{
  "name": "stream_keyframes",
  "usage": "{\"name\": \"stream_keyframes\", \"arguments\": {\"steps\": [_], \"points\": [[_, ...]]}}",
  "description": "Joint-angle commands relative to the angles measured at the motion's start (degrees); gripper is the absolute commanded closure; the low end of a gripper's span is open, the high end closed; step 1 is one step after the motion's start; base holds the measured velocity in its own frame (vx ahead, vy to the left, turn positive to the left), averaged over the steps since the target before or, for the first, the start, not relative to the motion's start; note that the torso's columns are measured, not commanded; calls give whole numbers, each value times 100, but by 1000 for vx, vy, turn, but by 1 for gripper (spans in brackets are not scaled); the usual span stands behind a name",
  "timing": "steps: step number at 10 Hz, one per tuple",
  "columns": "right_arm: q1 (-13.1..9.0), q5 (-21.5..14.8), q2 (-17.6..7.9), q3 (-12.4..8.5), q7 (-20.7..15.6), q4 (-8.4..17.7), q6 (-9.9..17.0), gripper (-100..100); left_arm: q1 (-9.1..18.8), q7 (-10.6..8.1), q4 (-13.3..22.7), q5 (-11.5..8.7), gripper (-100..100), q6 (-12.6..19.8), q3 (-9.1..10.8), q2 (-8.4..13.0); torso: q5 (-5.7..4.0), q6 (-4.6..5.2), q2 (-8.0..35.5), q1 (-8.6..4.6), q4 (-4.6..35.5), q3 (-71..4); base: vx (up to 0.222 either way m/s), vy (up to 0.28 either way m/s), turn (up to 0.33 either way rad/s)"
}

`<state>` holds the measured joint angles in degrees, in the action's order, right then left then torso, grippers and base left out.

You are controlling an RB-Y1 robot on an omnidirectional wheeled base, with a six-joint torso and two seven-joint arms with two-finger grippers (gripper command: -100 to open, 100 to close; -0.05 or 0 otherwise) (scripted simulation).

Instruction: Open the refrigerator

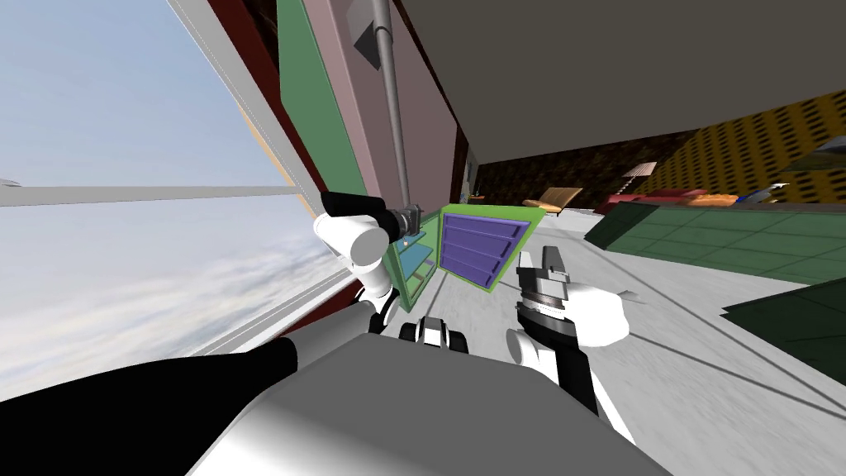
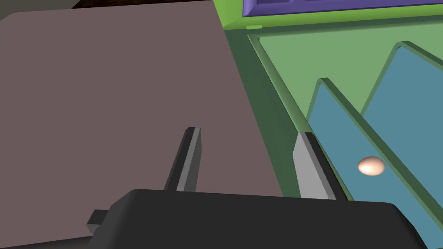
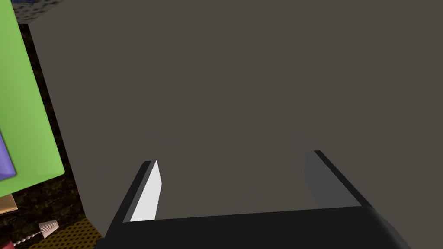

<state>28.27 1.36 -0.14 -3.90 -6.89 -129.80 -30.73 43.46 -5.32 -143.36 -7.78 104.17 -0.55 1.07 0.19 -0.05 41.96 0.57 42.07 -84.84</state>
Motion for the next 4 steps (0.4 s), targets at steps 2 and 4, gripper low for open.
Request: {"name": "stream_keyframes", "arguments": {"steps": [2, 4], "points": [[1, 0, 2, 2, 0, 1, 0, 0, 42, -24, 126, 222, 100, -66, 42, 98, -9, -12, 8, -64, 6, 11, 5, -239, 85], [0, 0, 4, 4, 0, -1, 0, 0, 62, -33, 193, 337, 100, -90, 69, 152, -33, 7, 31, -97, 18, 25, -41, -305, 57]]}}
